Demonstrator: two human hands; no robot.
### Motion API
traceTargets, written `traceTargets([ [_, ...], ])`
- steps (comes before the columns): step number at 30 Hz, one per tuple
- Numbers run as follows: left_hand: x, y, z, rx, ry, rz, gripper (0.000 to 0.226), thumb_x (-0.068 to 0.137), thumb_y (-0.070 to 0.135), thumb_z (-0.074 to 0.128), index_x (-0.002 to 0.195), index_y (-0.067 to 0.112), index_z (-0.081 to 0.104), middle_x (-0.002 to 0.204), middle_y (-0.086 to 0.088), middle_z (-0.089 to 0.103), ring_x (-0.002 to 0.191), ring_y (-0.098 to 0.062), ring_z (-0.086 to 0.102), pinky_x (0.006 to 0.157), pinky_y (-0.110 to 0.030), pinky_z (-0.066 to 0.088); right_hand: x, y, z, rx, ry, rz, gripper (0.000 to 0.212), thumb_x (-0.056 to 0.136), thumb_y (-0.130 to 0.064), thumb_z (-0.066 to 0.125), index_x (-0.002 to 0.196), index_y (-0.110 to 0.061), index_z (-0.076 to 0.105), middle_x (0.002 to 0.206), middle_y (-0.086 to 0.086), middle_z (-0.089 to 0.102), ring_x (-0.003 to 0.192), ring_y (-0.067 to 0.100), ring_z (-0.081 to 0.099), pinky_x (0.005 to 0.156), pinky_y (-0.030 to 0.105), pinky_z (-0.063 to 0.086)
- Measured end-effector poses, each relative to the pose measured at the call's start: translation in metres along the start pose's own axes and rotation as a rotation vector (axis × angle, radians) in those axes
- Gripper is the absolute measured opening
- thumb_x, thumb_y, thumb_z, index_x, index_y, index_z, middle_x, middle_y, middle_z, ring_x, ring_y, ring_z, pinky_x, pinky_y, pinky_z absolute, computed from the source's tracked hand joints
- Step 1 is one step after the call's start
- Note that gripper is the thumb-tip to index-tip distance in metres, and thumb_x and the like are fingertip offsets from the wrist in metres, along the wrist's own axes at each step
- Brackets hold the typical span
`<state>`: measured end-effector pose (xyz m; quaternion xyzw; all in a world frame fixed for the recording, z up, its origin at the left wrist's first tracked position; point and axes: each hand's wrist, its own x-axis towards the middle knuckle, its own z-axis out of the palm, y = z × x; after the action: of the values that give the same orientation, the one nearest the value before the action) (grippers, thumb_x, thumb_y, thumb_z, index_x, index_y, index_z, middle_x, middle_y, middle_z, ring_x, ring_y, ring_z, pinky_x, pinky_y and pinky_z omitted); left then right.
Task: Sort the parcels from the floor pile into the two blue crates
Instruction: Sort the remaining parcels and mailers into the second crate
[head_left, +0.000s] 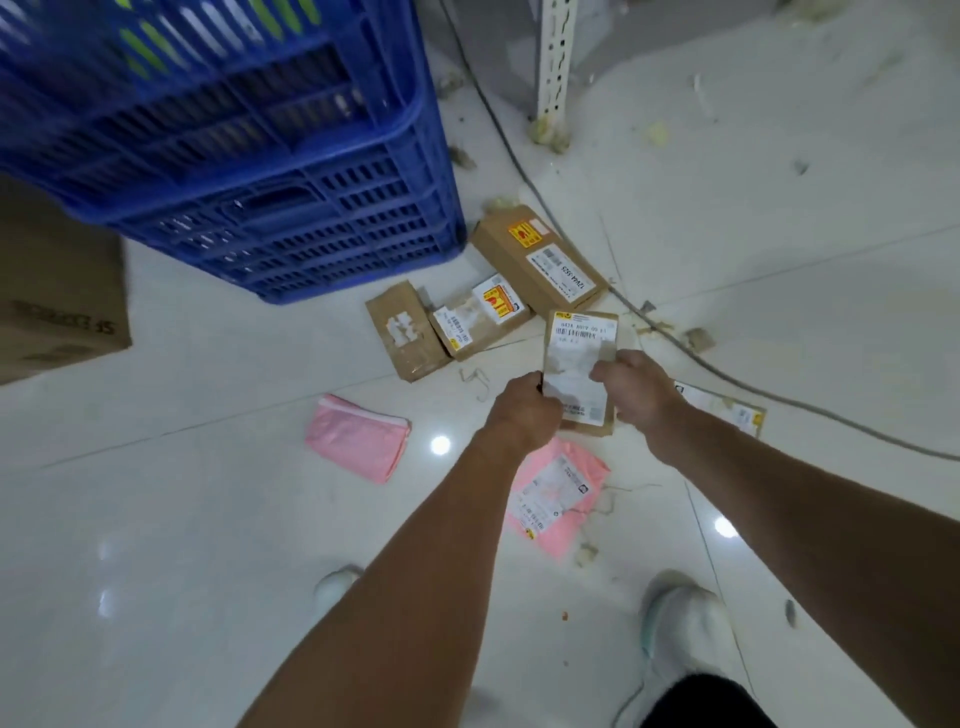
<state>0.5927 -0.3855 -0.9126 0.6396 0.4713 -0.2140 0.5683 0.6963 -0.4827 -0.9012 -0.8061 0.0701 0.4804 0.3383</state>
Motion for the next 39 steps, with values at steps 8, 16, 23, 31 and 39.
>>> traceTargets([
  [8, -0.160, 0.071, -0.091, -0.031, 0.100, 0.052, 0.044, 0.076, 0.017, 0.048, 0.114, 0.013, 0.070, 0.114, -0.008, 0.070, 0.104, -0.028, 0.065, 0.092, -0.041, 0.056, -0.183, -0.095, -0.019, 0.063, -0.010, -0.027, 0.059, 0.078, -0.033, 0.054, 0.137, -0.032, 0.052, 0.118, 0.000, 0.065, 0.102, 0.022, 0.062, 0.090, 0.042, 0.052],
  [16, -0.348, 0.134, -0.193, -0.090, 0.192, 0.057, 0.031, 0.082, 0.015, 0.056, 0.105, 0.009, 0.075, 0.110, -0.011, 0.072, 0.104, -0.030, 0.066, 0.096, -0.043, 0.054, -0.384, -0.189, -0.030, 0.078, -0.149, -0.176, 0.047, 0.093, -0.015, 0.050, 0.135, -0.034, 0.053, 0.117, -0.004, 0.066, 0.093, 0.007, 0.061, 0.070, 0.026, 0.046],
  [23, -0.458, 0.160, -0.268, -0.295, 0.265, 0.082, 0.022, 0.083, 0.009, 0.054, 0.083, 0.016, 0.075, 0.085, 0.000, 0.069, 0.080, -0.019, 0.060, 0.073, -0.029, 0.047, -0.517, -0.253, -0.019, -0.005, -0.214, -0.327, 0.052, 0.093, -0.014, 0.049, 0.139, -0.037, 0.047, 0.126, -0.008, 0.060, 0.103, 0.007, 0.058, 0.069, 0.023, 0.043],
  [31, -0.522, 0.162, -0.343, -0.411, 0.262, 0.192, 0.017, 0.085, 0.025, 0.064, 0.087, 0.017, 0.049, 0.091, -0.006, 0.059, 0.084, -0.022, 0.055, 0.075, -0.035, 0.045, -0.588, -0.304, 0.014, -0.070, -0.153, -0.462, 0.052, 0.092, -0.010, 0.051, 0.131, -0.044, 0.045, 0.094, -0.009, 0.062, 0.067, 0.003, 0.054, 0.051, 0.015, 0.042],
  [39, -0.542, 0.156, -0.409, -0.594, 0.168, 0.239, 0.032, 0.087, 0.030, 0.073, 0.106, 0.009, 0.059, 0.106, -0.015, 0.074, 0.083, -0.028, 0.071, 0.080, -0.041, 0.062, -0.621, -0.341, 0.045, -0.087, -0.134, -0.575, 0.063, 0.092, -0.002, 0.052, 0.148, -0.029, 0.040, 0.100, 0.000, 0.069, 0.081, 0.006, 0.066, 0.071, 0.015, 0.050],
])
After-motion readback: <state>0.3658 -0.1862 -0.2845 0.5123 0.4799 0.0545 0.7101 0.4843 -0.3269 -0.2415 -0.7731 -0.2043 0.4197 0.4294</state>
